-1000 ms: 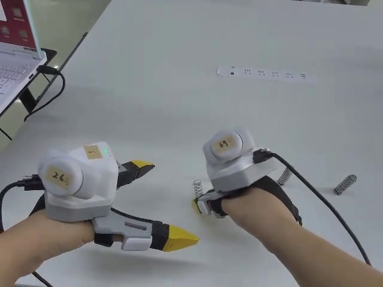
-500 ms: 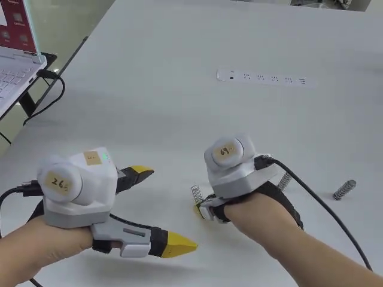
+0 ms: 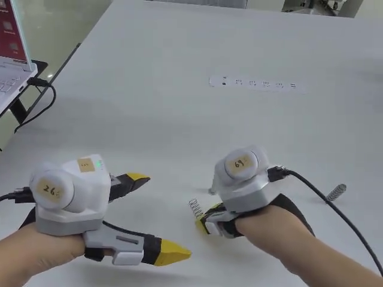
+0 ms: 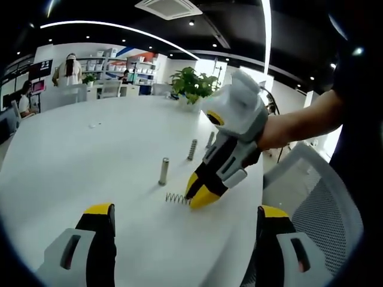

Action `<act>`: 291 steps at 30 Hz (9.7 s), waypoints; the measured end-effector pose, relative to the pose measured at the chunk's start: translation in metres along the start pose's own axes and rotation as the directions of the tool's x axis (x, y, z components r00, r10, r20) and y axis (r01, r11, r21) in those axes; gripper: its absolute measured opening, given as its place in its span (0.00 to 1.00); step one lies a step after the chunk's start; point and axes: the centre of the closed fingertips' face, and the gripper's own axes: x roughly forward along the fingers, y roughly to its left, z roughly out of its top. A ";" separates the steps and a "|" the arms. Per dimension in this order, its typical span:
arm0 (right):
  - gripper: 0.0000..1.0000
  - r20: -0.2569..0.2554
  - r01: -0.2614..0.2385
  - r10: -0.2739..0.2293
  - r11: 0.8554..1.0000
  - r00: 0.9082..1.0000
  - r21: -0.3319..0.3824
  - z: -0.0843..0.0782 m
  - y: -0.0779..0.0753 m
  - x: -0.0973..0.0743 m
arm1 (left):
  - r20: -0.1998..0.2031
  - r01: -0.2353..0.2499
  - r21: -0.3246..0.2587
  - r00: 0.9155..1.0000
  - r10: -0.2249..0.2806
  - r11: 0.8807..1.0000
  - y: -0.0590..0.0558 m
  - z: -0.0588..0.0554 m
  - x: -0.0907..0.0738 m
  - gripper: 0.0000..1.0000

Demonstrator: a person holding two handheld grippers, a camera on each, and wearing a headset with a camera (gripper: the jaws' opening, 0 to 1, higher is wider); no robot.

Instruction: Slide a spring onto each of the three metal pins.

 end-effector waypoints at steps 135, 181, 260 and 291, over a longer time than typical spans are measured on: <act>0.07 0.085 -0.241 0.362 0.759 0.928 -0.605 0.004 0.019 -0.091 | 0.121 0.296 0.176 0.940 -0.319 0.939 -0.064 0.040 0.038 0.02; 0.06 -0.198 -0.266 0.181 0.559 0.963 -0.785 0.023 0.049 -0.092 | 0.022 0.296 0.254 0.950 -0.312 0.921 -0.065 0.018 0.059 0.01; 0.06 -0.275 -0.252 0.060 0.616 0.960 -0.746 0.031 0.034 -0.092 | 0.081 0.162 0.205 0.980 -0.182 0.965 -0.037 0.008 0.037 0.41; 0.06 -0.312 -0.259 -0.035 0.476 0.950 -0.841 0.030 0.012 -0.097 | 0.094 0.017 0.117 0.995 -0.028 0.993 -0.006 -0.009 0.012 0.92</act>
